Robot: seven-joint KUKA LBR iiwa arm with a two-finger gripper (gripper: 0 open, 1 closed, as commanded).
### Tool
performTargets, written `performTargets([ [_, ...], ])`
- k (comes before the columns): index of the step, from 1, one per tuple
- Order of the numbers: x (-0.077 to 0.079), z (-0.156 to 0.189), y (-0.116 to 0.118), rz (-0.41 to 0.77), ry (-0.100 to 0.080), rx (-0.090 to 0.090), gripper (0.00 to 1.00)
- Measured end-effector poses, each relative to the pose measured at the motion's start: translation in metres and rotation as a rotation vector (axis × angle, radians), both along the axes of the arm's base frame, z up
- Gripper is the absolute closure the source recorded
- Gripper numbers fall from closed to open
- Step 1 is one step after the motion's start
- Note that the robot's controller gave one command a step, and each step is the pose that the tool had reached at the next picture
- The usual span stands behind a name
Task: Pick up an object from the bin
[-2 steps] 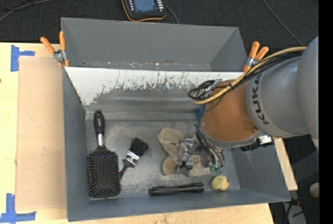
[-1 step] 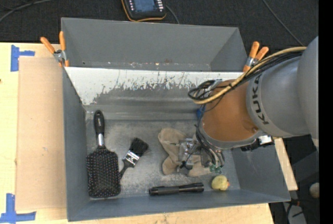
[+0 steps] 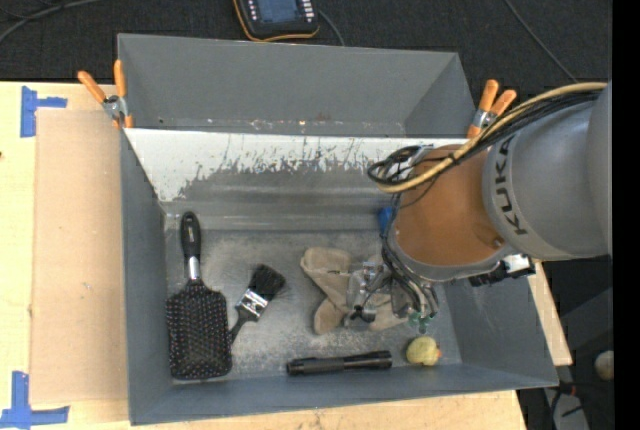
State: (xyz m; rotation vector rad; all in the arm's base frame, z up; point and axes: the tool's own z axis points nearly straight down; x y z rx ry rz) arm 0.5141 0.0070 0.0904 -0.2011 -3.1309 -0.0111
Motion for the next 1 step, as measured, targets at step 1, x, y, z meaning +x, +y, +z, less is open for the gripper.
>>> performTargets([
  [1,-0.0017,0.043,0.0,0.001,0.007,0.0,1.0],
])
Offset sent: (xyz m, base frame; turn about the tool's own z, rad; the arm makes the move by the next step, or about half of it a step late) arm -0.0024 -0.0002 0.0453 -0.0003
